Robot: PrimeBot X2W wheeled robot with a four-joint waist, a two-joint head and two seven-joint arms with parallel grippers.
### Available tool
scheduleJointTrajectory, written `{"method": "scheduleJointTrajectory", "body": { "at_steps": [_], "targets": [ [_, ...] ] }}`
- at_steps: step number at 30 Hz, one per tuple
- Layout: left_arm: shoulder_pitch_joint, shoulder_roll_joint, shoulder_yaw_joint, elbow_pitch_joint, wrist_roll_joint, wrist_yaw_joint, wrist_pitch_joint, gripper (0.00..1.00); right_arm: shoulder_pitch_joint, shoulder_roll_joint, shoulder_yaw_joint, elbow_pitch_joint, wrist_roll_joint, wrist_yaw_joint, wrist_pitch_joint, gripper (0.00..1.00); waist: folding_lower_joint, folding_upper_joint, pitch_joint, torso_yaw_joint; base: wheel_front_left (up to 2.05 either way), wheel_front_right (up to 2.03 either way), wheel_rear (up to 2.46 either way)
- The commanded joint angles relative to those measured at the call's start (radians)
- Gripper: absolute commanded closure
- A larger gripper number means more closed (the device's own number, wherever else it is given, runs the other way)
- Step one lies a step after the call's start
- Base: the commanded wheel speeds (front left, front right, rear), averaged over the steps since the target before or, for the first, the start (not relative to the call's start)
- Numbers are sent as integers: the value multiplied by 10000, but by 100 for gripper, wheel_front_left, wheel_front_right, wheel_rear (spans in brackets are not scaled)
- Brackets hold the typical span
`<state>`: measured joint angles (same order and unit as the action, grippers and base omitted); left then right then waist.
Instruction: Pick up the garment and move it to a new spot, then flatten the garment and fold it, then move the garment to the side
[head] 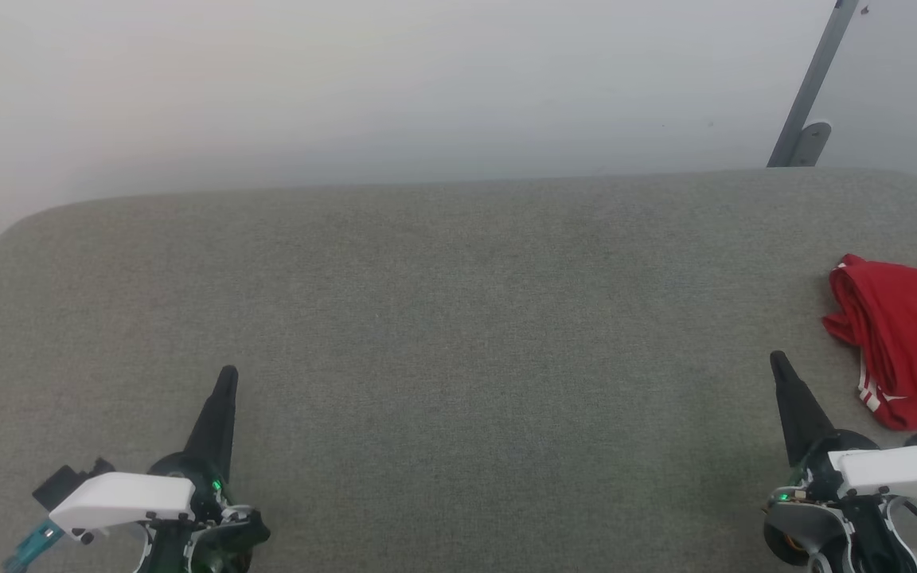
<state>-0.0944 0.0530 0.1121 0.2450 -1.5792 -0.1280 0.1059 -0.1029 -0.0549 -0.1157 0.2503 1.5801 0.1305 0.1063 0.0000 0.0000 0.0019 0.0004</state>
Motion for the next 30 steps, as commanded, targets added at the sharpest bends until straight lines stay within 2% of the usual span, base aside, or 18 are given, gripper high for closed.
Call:
{"method": "scheduleJointTrajectory", "body": {
  "at_steps": [1, 30],
  "targets": [
    [-203, -26, 39, -6, -223, -48, 68, 100, -78, 65, 17, -79, 150, 4, 66, 100, 0, 0, 2, -1, 0, 0, 0],
    [-201, -48, 36, 5, -350, -48, 118, 100, -87, 70, 21, -81, 346, 4, 111, 100, 0, 0, 12, -4, 0, 0, 0]
  ]
}}
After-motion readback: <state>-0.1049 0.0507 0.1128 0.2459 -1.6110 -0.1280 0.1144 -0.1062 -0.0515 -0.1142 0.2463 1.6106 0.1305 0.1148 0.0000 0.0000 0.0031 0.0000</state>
